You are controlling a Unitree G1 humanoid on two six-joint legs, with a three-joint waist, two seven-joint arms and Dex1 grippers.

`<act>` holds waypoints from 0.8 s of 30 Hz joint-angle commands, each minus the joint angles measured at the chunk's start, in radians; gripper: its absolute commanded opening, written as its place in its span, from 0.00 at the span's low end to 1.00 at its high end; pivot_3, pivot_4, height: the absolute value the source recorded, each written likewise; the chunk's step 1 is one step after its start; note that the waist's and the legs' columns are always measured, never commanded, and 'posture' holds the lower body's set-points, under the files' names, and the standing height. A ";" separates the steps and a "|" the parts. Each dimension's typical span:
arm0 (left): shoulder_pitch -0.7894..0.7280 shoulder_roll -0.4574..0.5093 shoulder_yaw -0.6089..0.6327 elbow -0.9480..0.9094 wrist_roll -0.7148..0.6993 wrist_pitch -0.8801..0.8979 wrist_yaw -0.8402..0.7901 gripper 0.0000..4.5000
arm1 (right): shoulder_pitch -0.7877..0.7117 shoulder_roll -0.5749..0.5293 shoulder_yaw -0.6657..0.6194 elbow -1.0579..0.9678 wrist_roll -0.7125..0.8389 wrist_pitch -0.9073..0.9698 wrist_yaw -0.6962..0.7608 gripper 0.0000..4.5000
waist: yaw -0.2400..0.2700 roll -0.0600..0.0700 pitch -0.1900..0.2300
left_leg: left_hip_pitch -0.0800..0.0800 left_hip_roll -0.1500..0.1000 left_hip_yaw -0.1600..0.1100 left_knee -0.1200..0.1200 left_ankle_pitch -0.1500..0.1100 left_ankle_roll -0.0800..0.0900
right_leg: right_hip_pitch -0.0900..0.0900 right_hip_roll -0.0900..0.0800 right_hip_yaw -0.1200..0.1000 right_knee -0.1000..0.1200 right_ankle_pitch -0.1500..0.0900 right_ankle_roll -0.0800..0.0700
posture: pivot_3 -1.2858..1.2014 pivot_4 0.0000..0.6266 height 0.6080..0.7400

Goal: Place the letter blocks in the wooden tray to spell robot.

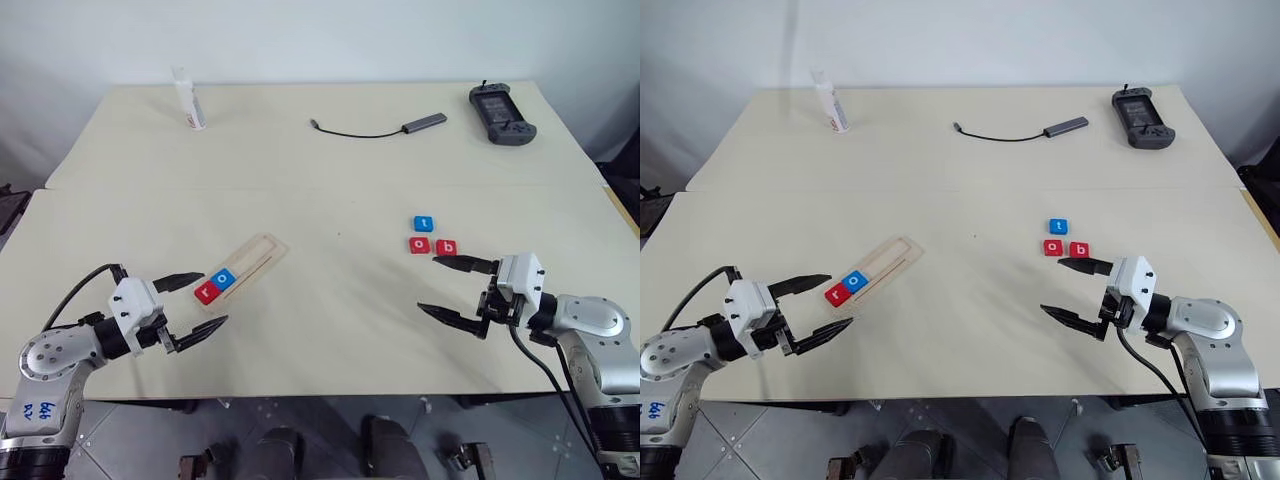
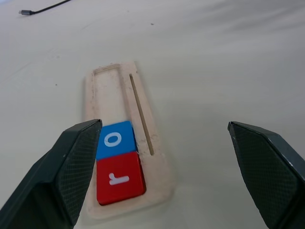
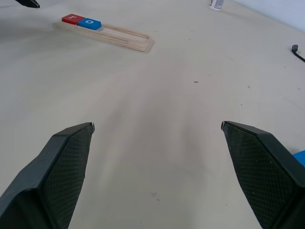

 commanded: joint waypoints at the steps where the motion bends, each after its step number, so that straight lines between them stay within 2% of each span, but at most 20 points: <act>1: -0.007 -0.007 0.011 -0.005 -0.005 -0.003 0.012 1.00 | 0.004 0.005 -0.025 -0.009 0.011 -0.011 -0.002 0.99 | -0.001 0.000 0.000 | 0.000 0.000 0.000 0.000 0.000 0.000 | 0.000 0.000 0.000 0.000 0.000 0.000 | 0.52 0.24 1.00; 7: 0.067 -0.052 0.084 -0.002 -0.015 -0.010 0.079 1.00 | -0.033 0.042 -0.006 -0.033 0.036 0.021 -0.021 0.99 | -0.005 0.000 0.000 | 0.000 0.000 0.000 0.000 0.000 0.000 | 0.000 0.000 0.000 0.000 0.000 0.000 | 0.52 0.24 1.00; 17: 0.264 -0.141 0.240 0.079 -0.026 -0.083 0.154 1.00 | -0.208 0.145 0.081 -0.104 0.075 0.122 -0.027 0.99 | 0.003 0.000 0.000 | 0.000 0.000 0.000 0.000 0.000 0.000 | -0.001 0.000 0.000 0.000 0.000 0.000 | 0.52 0.24 1.00; 24: 0.252 -0.161 0.220 0.046 -0.054 -0.059 0.147 1.00 | -0.228 0.152 0.106 -0.137 0.087 0.170 -0.022 0.99 | 0.022 0.000 0.000 | -0.001 -0.001 -0.001 0.001 0.000 0.001 | 0.000 -0.001 -0.001 -0.001 0.000 0.000 | 0.52 0.24 1.00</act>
